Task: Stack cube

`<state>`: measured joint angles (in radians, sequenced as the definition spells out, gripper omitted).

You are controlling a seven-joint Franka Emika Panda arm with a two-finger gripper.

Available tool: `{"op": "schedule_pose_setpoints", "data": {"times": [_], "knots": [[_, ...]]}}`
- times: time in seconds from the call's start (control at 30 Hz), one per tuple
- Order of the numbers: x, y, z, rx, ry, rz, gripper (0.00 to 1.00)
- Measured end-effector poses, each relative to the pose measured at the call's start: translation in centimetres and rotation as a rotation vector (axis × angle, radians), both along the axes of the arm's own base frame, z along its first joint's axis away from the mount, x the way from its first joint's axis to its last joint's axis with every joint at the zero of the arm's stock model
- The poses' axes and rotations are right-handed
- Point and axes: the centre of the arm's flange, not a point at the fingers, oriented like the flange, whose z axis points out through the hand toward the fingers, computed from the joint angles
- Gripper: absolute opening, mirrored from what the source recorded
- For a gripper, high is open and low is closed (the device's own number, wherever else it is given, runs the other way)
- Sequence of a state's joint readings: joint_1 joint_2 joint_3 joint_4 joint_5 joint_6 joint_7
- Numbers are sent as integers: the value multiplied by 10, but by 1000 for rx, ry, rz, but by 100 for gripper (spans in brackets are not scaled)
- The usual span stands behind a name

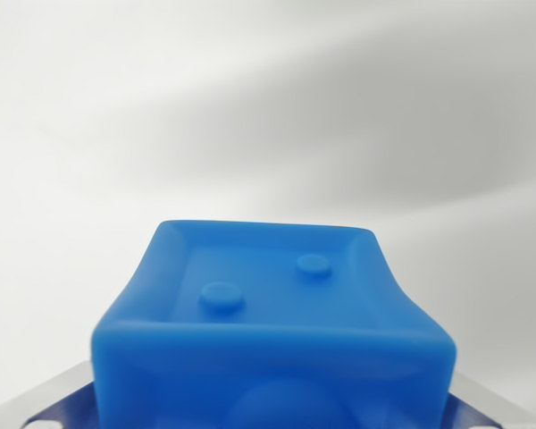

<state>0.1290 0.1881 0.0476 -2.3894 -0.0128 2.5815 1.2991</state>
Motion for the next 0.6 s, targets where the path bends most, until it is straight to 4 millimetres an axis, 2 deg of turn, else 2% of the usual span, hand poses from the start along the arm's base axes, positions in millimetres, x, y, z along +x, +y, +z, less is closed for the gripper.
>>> {"op": "schedule_pose_setpoints", "data": {"times": [0.6], "knots": [[33, -11, 7, 0, 0, 138, 0]]}}
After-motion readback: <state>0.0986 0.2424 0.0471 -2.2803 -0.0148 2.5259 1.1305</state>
